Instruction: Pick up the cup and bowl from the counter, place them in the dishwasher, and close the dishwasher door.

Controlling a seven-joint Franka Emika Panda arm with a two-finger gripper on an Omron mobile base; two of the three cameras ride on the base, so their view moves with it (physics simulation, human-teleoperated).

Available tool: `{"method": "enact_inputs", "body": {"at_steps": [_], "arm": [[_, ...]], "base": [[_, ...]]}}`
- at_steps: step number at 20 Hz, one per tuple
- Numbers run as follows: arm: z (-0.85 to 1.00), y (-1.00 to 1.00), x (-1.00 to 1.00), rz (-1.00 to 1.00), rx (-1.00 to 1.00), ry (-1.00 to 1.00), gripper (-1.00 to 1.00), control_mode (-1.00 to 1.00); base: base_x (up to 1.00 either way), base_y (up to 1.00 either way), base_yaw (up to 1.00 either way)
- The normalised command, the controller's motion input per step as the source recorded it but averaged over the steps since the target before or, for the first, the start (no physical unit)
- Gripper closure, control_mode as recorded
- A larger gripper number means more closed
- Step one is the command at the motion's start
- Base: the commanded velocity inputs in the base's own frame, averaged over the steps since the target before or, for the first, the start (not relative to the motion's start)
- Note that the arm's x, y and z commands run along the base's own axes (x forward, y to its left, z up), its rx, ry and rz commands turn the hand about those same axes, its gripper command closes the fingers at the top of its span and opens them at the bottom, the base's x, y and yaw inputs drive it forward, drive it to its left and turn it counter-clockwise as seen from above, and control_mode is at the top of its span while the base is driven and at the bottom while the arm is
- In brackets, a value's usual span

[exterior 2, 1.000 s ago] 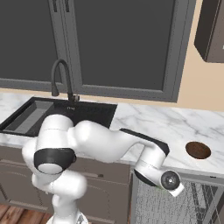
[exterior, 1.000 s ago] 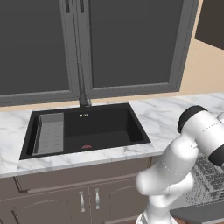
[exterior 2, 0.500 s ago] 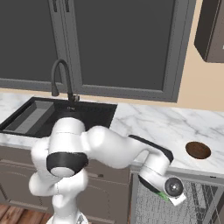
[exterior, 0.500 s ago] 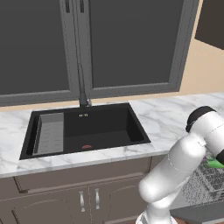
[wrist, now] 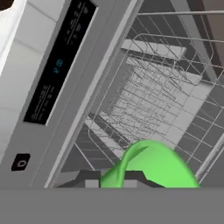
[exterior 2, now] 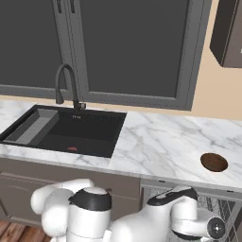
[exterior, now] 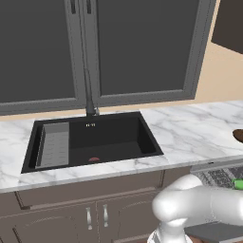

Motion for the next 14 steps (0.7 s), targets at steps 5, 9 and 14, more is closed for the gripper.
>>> {"method": "enact_inputs", "body": {"at_steps": [5,9,14], "arm": [[-0.18,-0.05,0.03,-0.01,0.01,0.0,1.0,-1.0],[-0.48,0.0,0.09,0.0,0.0,0.0,1.0,-1.0],[-0.43,0.0,0.24,-0.01,0.0,0.0,1.0,-1.0]], "base": [[0.0,0.0,0.0],[0.0,0.0,0.0],[0.0,0.0,0.0]]}}
